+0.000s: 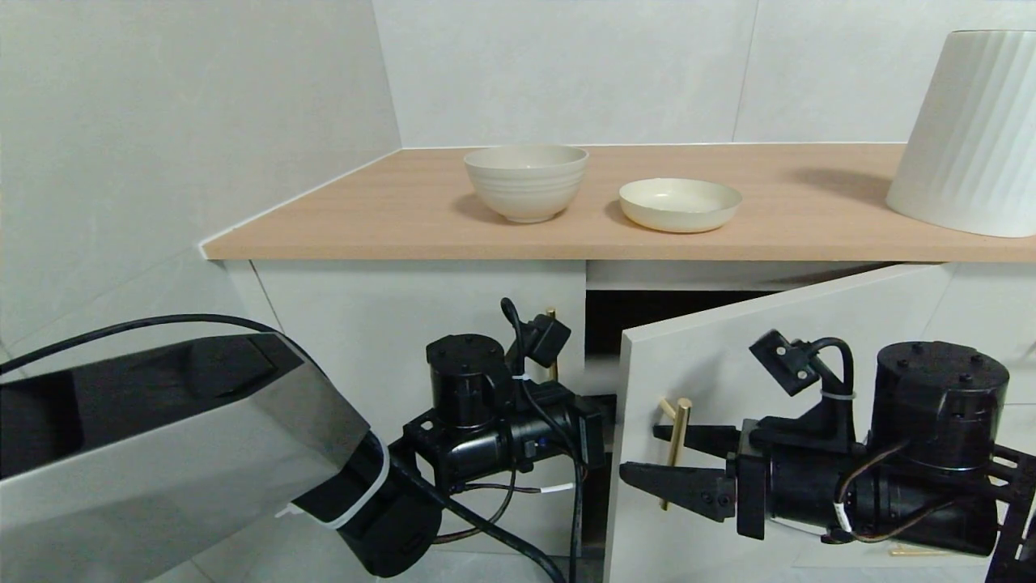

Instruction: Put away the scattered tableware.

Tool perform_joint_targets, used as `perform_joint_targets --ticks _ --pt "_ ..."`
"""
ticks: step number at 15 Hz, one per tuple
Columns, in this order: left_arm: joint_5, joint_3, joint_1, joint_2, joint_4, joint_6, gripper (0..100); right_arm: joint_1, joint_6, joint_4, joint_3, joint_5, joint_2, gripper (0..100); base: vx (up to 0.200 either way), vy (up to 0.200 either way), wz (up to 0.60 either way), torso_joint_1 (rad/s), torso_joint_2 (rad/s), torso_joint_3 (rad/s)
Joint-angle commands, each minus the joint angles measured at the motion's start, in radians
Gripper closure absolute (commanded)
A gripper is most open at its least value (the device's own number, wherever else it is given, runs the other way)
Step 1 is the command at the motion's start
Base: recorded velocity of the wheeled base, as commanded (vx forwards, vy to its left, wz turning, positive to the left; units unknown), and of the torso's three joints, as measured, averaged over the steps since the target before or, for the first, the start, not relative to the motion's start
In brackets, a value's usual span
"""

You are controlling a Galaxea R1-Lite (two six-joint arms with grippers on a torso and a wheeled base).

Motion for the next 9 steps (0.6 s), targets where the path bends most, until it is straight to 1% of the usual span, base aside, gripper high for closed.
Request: perform_joint_targets --ticks 1,2,3,4,5,6,7,8,9 --pt "-0.001 0.0 0.0 -0.005 0.001 0.001 100 -0.041 -0.033 0.056 -0.001 -0.013 -0.094 0 0.0 0.0 0.0 0.0 0.0 0.0" --pt "-0.001 0.0 0.0 -0.005 0.001 0.001 100 -0.049 -0.044 0.103 -0.001 -0.013 -0.13 0 0.0 0.0 0.0 0.0 0.0 0.0" --pt "-0.003 0.0 0.0 -0.007 0.001 0.001 100 -0.051 -0.058 0.202 -0.003 -0.029 -0.198 0 0.0 0.0 0.0 0.0 0.0 0.0" --pt "-0.001 0.001 0.0 -0.008 0.001 0.001 100 -0.051 -0.065 0.238 0.001 -0.044 -0.222 0 0.0 0.0 0.0 0.0 0.0 0.0" --pt "-0.003 0.001 -0.002 -0.007 0.001 0.001 100 -0.051 -0.111 0.355 0.014 -0.142 -0.304 0 0.0 0.0 0.0 0.0 0.0 0.0" --pt "-0.001 0.003 -0.004 -0.008 0.001 0.001 100 -0.051 -0.122 0.377 0.017 -0.165 -0.322 0 0.0 0.0 0.0 0.0 0.0 0.0" --pt "-0.003 0.003 -0.011 -0.008 0.002 0.001 100 -0.049 -0.145 0.472 0.03 -0.216 -0.416 0 0.0 0.0 0.0 0.0 0.0 0.0" --pt "-0.003 0.001 -0.017 -0.013 0.007 0.001 100 -0.047 -0.156 0.539 0.031 -0.22 -0.472 0 0.0 0.0 0.0 0.0 0.0 0.0" --pt "-0.003 -0.003 -0.036 -0.018 0.017 0.001 100 -0.047 -0.165 0.637 0.025 -0.217 -0.546 0 0.0 0.0 0.0 0.0 0.0 0.0"
